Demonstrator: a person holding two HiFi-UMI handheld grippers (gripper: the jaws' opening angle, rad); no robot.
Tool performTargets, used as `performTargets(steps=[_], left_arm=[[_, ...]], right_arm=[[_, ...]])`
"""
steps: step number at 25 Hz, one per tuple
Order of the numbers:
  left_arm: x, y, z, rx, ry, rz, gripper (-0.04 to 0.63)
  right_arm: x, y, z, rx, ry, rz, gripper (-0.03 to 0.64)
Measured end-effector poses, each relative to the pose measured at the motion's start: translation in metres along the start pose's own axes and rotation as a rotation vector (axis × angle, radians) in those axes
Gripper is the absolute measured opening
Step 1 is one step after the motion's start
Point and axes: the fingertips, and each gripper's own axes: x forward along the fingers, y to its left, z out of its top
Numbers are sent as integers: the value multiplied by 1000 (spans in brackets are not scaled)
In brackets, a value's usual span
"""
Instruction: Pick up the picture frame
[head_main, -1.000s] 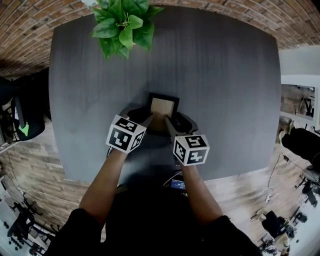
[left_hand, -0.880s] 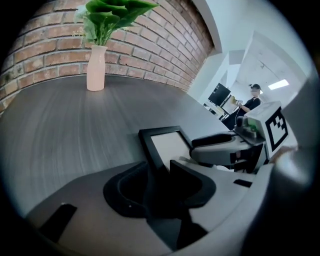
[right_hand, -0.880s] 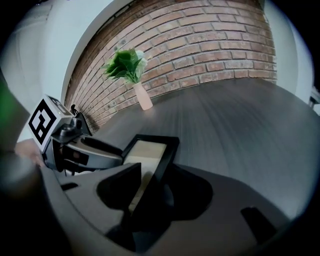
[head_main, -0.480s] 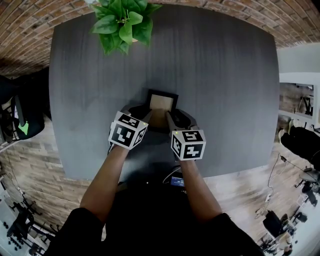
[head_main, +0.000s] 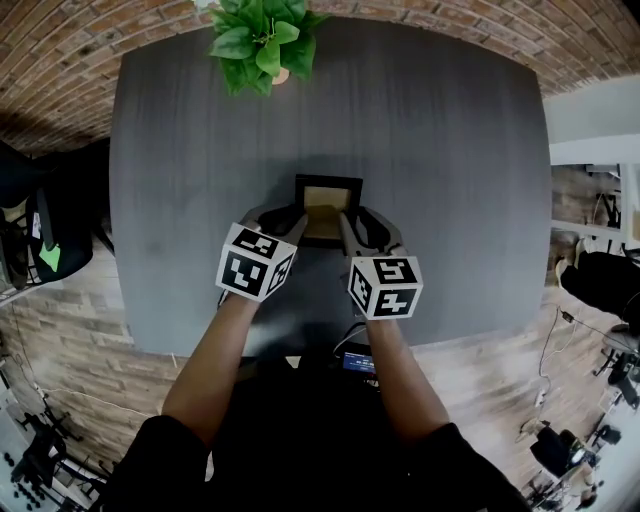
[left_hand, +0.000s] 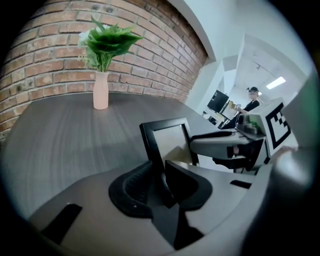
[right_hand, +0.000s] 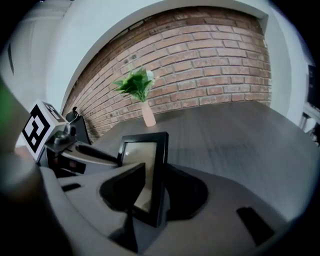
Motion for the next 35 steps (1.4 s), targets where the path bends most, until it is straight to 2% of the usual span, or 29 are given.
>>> performTargets(steps=[6,11,17,27,35], left_arm=[[-41,-10,16,35,-107,4,74],[-101,-26,26,66,-224,-1,74],[-187,-53,39,181,-369,16,74],[-323,-111,30,335,-587,53,74],[-408,-158,29,441,-753,63,72]], right_arm=[[-36,28,36,-57,-132,-16,124],[-80,66,52,-104,-224,-30,124],[-145,119,73,-157,-360,-45,124],[-263,208,79,-266,-567,-48,124],[-345,253,87,-313,-735,-65,103]])
